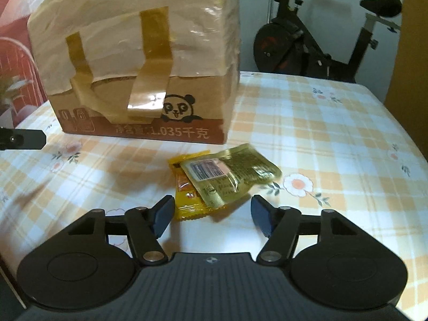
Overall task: Organize snacks
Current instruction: 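Move both grippers back down to the yellow candy packet and gold-green pouch, then grasp the yellow candy packet with the left gripper while the right gripper grasps the gold-green pouch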
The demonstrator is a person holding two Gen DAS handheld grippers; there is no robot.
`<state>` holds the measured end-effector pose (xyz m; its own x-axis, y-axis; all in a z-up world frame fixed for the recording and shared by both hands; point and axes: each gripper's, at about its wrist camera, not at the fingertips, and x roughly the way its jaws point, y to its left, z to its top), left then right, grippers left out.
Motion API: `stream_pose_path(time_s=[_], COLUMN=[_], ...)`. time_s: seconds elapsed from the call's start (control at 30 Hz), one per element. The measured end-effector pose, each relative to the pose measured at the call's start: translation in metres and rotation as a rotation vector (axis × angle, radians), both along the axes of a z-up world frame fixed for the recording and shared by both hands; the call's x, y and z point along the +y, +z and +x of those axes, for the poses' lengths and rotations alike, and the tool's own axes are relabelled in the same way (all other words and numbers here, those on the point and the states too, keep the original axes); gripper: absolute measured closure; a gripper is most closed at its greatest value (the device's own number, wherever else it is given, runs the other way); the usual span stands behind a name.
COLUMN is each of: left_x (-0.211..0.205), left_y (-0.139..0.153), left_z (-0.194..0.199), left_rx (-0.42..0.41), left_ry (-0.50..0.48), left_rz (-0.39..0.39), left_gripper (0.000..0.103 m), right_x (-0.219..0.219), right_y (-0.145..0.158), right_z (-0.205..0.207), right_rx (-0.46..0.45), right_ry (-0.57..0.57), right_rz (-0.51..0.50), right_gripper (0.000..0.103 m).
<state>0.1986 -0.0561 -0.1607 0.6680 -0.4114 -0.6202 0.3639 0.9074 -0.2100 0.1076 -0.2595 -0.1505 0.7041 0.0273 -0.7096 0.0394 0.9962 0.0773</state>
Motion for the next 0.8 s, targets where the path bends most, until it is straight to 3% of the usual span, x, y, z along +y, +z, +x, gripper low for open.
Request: stream_pose_path(time_s=[0.2,0.3,0.37,0.8], left_x=[0.001,0.002,0.003,0.008], left_y=[-0.004,-0.006,-0.007,-0.012], left_z=[0.003,0.004,0.004,0.007], left_rx=[0.012,0.018,0.019,0.043], left_ry=[0.0,0.001,0.001,0.028], left_rz=[-0.006,-0.012,-0.016,-0.026], left_gripper=[0.035,0.035,0.035,0.035], right_x=[0.008,0.019,0.027,0.087], right_y=[0.0,0.0,0.0,0.003], right_z=[0.014,0.019,0.021,0.03], right_rx=[0.006,0.006,0.007,0.002], right_ry=[0.02,0.061,0.094,0.319], right_rz=[0.008,-0.012,-0.011,-0.018], right_gripper=[0.04,0.046,0.057,0.057])
